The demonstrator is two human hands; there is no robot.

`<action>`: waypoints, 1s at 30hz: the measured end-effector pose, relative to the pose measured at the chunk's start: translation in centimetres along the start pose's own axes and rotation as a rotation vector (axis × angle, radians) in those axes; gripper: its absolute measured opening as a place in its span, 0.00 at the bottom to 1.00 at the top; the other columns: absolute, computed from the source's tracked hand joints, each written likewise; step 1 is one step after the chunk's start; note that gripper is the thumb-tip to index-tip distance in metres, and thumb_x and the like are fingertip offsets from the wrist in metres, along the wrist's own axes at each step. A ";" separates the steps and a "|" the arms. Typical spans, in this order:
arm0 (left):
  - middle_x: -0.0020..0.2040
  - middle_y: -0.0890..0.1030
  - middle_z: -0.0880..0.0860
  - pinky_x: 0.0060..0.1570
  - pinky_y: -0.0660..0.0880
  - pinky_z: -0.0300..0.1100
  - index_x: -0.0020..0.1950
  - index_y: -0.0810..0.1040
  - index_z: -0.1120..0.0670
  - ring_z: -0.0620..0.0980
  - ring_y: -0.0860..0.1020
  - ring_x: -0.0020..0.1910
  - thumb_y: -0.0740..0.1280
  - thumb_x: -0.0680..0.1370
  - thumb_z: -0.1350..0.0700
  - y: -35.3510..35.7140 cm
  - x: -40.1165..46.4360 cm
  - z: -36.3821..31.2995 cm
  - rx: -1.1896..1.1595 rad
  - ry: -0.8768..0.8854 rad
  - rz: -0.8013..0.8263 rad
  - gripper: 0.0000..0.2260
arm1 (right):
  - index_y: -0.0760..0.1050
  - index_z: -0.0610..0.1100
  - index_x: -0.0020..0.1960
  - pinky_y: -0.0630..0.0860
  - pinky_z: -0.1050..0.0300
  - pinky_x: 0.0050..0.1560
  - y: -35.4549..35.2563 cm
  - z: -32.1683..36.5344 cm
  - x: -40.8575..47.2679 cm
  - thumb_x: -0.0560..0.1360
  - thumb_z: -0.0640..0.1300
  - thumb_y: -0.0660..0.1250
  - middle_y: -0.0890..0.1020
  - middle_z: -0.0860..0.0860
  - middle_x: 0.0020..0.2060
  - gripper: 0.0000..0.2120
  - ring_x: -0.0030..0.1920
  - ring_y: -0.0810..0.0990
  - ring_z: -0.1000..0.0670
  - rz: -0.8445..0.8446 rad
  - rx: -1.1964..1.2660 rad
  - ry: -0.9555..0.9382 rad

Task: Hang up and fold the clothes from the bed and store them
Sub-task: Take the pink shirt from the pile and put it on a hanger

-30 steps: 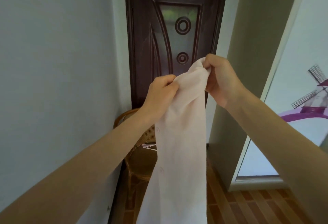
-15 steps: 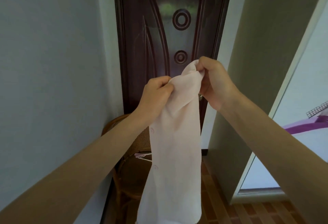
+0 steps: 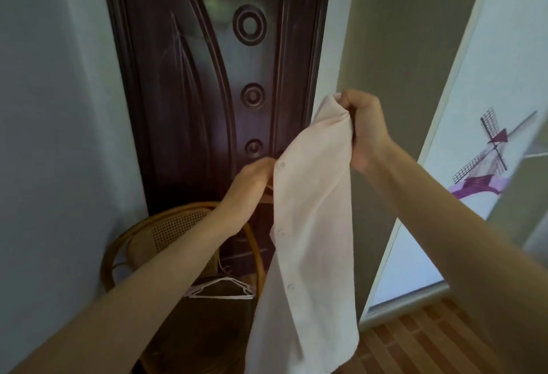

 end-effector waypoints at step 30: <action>0.28 0.65 0.51 0.33 0.58 0.42 0.30 0.64 0.55 0.43 0.62 0.30 0.62 0.77 0.54 4.2 7.1 -10.6 0.229 0.719 0.053 0.16 | 0.71 0.45 0.66 0.74 0.50 0.66 -13.1 -0.4 3.3 0.71 0.49 0.73 0.78 0.49 0.55 0.26 0.55 0.78 0.51 -0.147 -0.991 0.232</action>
Point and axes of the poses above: each hand's wrist, its own x-axis towards the middle knuckle, its own y-axis out of the palm, z = x × y, the point moved 9 cm from there along x, towards the middle knuckle
